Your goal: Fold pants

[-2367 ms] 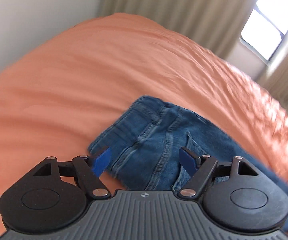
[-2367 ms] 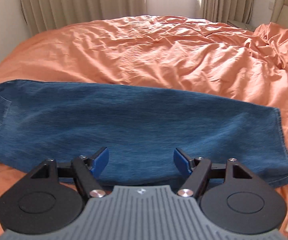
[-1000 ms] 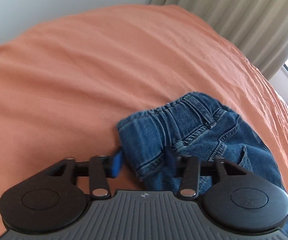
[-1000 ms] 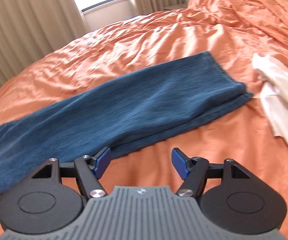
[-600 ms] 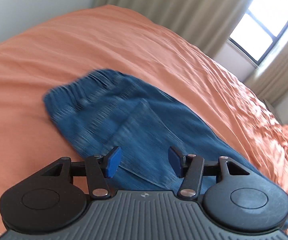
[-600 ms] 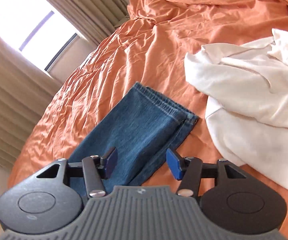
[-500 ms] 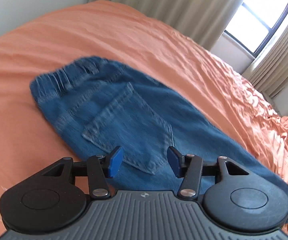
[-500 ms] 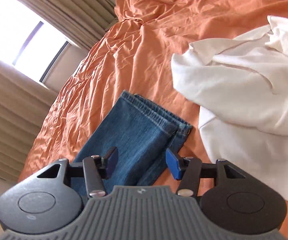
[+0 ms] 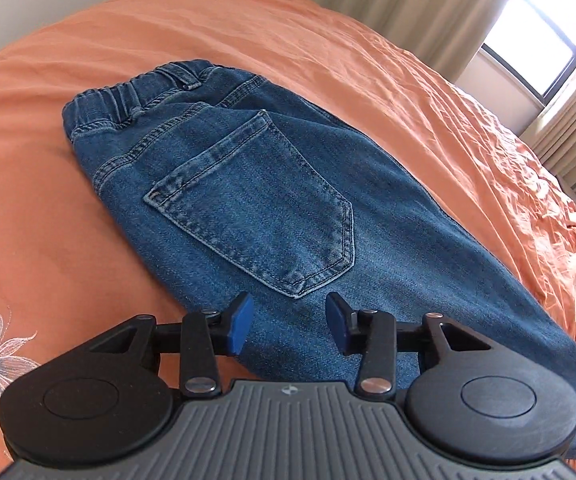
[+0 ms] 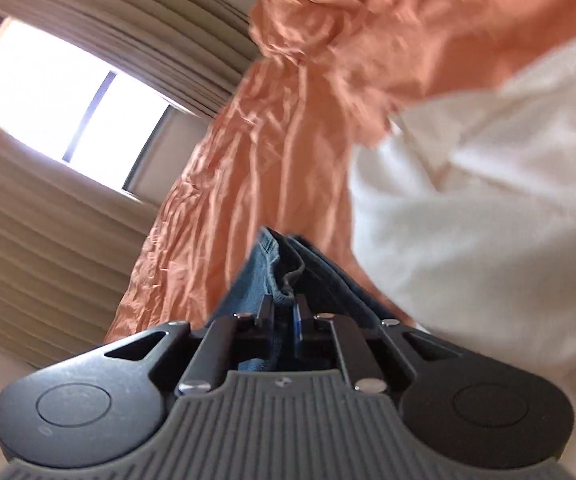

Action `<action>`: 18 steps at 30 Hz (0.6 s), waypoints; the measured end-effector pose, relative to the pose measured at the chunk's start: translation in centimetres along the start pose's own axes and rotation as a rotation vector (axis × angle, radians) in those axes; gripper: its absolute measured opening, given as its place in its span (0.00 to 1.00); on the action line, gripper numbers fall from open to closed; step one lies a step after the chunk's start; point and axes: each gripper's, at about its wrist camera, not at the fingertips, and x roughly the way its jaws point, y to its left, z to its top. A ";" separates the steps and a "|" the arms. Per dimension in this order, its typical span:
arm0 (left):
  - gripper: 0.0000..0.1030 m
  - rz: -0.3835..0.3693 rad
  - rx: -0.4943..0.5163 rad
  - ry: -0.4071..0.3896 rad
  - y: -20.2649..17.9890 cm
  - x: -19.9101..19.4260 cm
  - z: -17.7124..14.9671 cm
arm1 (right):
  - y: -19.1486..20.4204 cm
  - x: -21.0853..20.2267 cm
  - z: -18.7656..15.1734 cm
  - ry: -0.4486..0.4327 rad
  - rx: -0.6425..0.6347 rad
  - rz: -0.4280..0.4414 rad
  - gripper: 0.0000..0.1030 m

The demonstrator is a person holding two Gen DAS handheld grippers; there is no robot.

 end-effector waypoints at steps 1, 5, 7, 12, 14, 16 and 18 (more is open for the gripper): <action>0.47 0.005 0.008 0.002 -0.3 0.2 -0.1 | -0.3 0.5 0.0 0.021 -0.015 -0.045 0.03; 0.44 0.014 0.018 0.016 -0.8 1.1 -0.6 | -3.6 2.2 -1.1 0.070 0.022 -0.122 0.03; 0.44 0.008 0.039 0.024 -1.2 0.9 -0.8 | -4.1 2.9 -1.5 0.077 0.016 -0.143 0.02; 0.44 -0.029 0.153 0.024 -2.0 -1.7 -1.0 | -3.4 2.2 -1.4 0.094 -0.003 -0.148 0.13; 0.44 -0.045 0.210 0.024 -2.3 -3.0 -1.4 | -2.0 0.9 -1.6 0.085 -0.045 -0.142 0.33; 0.44 -0.065 0.292 0.031 -2.8 -4.2 -2.0 | -0.2 -0.4 -2.3 0.096 -0.100 -0.128 0.33; 0.44 -0.078 0.389 0.040 -3.3 -5.2 -3.0 | 2.0 -1.4 -3.5 0.118 -0.160 -0.104 0.33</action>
